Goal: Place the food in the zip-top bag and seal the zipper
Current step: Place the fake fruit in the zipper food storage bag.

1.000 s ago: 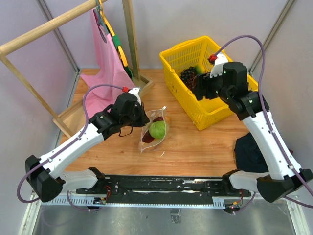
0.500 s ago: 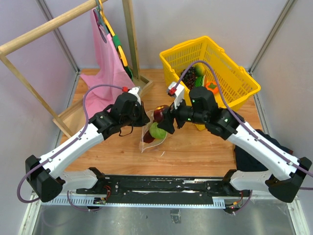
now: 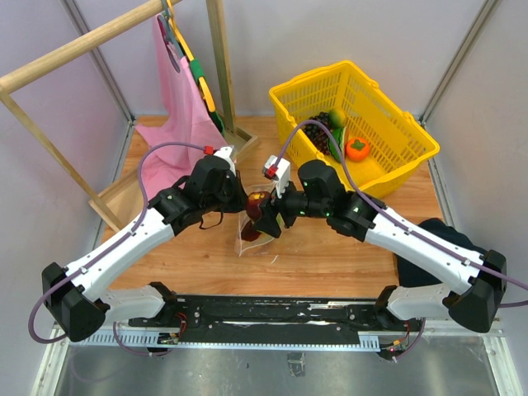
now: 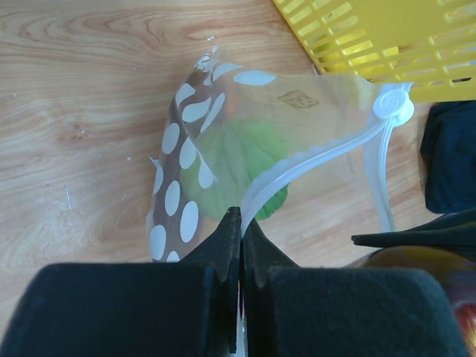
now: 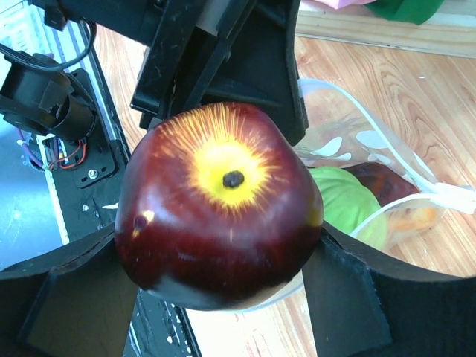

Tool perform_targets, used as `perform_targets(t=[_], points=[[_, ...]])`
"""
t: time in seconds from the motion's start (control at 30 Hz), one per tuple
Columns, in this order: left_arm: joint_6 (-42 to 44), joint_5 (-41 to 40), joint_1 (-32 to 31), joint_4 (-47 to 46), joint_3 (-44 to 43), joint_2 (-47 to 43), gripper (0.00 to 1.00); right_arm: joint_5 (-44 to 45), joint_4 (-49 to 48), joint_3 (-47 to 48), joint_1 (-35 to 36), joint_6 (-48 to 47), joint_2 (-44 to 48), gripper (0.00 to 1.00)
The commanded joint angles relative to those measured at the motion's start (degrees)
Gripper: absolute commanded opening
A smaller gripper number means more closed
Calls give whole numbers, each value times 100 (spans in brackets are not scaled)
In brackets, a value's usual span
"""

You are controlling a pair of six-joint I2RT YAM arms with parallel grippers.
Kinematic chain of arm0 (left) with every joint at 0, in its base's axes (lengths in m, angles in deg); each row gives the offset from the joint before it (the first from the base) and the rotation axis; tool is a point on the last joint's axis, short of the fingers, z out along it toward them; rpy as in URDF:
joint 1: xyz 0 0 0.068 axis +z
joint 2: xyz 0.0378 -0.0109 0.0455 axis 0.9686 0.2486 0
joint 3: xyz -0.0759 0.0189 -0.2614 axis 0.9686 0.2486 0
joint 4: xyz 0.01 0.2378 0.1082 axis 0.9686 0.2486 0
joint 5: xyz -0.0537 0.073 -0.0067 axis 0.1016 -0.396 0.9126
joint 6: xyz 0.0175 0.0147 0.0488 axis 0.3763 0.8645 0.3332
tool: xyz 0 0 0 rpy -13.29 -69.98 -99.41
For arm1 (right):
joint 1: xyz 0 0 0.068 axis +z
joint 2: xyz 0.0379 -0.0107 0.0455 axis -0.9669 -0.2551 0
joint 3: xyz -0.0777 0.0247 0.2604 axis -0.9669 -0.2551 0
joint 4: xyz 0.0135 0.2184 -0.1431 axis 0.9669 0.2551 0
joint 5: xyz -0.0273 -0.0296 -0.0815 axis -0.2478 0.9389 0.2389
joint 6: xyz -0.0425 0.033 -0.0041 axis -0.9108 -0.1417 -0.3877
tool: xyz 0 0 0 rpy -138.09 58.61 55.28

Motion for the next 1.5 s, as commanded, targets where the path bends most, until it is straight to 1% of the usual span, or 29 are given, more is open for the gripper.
perform_targets(t=[0.0,0.27,0.4,0.57,0.73,0.87,0.93,1.0,1.1,1.2,1.33,1.47], points=[[-117,188,-11,-482,-50,-131,0,-32,-343,-245,181,-103,-196,62],[-127,155,-5,-457,-45,-158,0,218,-352,-466,194,-103,-264,74],[-135,143,-8,-455,-34,-161,0,274,-304,-433,190,-112,-224,86],[-143,145,-10,-448,-16,-159,0,302,-174,-341,190,-128,-116,96],[-144,136,-11,-448,8,-170,0,436,24,-169,191,-147,156,96],[-135,124,-7,-433,10,-177,0,649,256,-21,191,-147,395,93],[-135,118,-9,-423,11,-172,0,917,433,49,190,-124,480,91],[-133,118,-9,-421,17,-175,0,1482,620,88,190,-46,538,88],[-131,114,-3,-413,19,-186,0,2389,886,76,190,185,549,79],[-135,112,-3,-400,20,-190,0,2906,1200,104,190,358,426,72],[-129,118,-9,-403,12,-187,0,2857,1324,83,190,554,235,63],[-127,169,-7,-398,10,-157,0,2862,1353,-19,190,693,-10,46]])
